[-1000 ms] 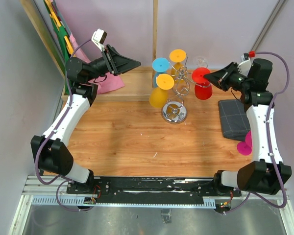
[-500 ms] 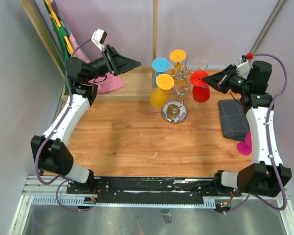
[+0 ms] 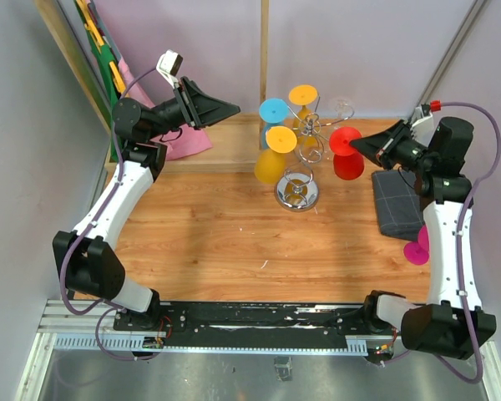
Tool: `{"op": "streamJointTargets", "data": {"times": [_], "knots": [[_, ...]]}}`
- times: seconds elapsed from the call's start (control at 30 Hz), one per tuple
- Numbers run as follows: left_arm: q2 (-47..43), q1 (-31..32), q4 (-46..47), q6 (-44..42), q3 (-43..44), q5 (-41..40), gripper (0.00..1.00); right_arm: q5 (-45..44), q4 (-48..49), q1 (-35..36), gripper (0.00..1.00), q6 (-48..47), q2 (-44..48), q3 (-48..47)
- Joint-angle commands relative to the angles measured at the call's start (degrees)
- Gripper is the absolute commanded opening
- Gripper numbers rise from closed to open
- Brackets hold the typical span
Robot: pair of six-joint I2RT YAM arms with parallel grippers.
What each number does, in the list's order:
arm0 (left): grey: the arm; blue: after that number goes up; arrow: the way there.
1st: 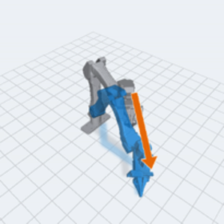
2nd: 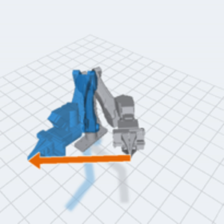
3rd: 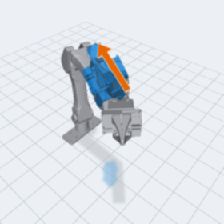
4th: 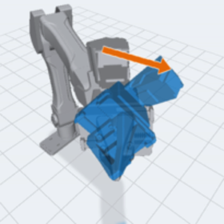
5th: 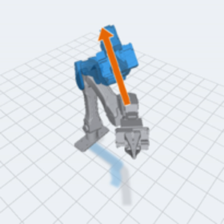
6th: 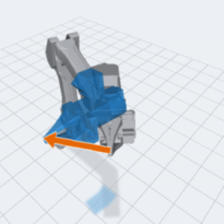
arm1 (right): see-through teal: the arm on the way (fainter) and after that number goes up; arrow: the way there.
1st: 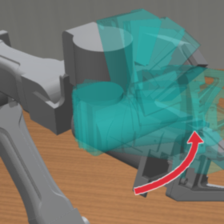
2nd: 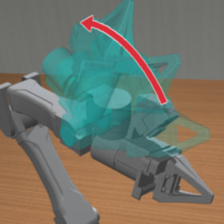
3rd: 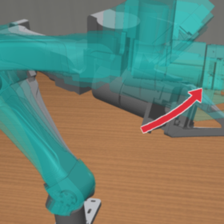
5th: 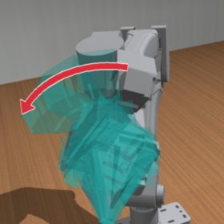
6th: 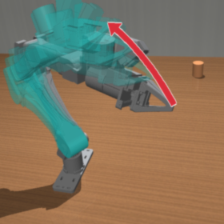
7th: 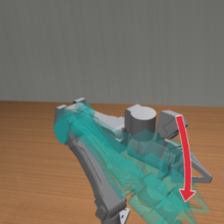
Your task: Place the wine glass upside down on the wine glass rack
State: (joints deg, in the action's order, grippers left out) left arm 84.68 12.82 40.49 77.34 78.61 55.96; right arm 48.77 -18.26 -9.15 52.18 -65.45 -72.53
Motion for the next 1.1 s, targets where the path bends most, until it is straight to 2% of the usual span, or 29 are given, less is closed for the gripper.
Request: {"op": "streamJointTargets", "data": {"times": [0.0,0.53,0.97,1.07], "knots": [[-1.63,-0.08,0.56,-0.70,-0.72,-0.13,0.43,-0.83,-0.74,-2.01,0.01,-1.11,1.22,1.24],[-2.23,-0.08,0.55,-0.88,-1.31,-0.06,0.43,-2.88,-1.41,-5.24,0.01,-1.25,-0.73,-2.34],[-2.18,-0.08,0.55,-0.83,-1.15,-0.06,0.43,-1.10,8.74,-5.57,0.01,5.52,-4.07,-0.48],[-2.02,0.00,0.55,-0.87,-1.08,-0.24,0.43,-0.65,9.80,-5.36,0.04,5.79,-4.95,-0.49]]}}
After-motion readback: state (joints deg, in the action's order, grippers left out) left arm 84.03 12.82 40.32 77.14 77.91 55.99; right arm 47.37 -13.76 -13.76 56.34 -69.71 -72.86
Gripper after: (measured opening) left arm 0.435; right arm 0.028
